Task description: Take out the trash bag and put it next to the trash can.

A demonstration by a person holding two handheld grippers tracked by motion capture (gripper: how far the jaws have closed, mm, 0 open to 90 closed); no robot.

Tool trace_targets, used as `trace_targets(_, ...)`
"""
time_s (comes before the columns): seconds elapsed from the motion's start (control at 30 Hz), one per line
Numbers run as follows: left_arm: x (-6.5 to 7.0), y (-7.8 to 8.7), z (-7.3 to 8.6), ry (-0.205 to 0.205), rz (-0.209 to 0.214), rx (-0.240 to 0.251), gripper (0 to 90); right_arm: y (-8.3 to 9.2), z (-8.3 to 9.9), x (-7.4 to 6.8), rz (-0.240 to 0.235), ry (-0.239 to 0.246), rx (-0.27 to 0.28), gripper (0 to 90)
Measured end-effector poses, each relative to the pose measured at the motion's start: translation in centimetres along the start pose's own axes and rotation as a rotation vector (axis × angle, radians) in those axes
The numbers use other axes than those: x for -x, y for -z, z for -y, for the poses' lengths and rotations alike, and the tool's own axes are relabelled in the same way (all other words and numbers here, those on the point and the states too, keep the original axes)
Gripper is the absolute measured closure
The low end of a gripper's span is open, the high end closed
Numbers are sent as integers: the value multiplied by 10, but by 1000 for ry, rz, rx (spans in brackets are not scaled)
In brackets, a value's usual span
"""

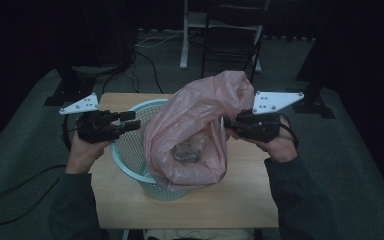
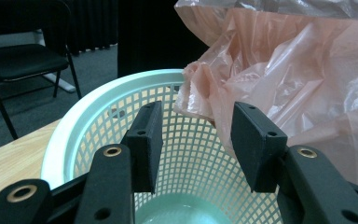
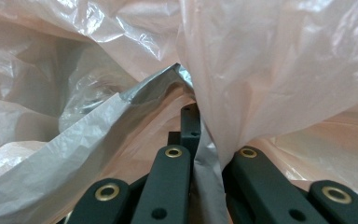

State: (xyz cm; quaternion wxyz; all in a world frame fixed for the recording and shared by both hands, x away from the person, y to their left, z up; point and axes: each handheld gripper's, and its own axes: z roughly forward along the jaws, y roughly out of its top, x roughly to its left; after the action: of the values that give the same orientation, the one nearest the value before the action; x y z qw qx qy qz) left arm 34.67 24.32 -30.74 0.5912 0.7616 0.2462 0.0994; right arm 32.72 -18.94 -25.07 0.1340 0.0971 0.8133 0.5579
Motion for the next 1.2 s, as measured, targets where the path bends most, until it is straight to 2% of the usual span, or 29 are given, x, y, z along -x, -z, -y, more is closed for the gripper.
trace_targets(0.23,4,-1,-3,-10,-5,2,538,-4,5,0,-5,-9,-23,890)
trace_targets(0.37,4,2,-4,-10,-8,24,527,-11,9,-1,-14,-8,-48,890)
trace_targets(0.47,2,4,-3,-4,-25,18,524,-12,9,-2,-15,-10,-48,889)
trace_targets(0.57,-2,4,0,2,-48,-2,524,-7,6,0,-4,-10,-24,890)
trace_targets(0.73,-8,-1,6,26,-56,-30,525,10,-1,2,26,-1,8,889)
trace_targets(1.0,-7,-5,5,21,-51,-45,525,29,-2,6,67,3,14,889)
trace_targets(1.2,-6,-7,5,16,-44,-52,525,40,3,11,93,-13,9,890)
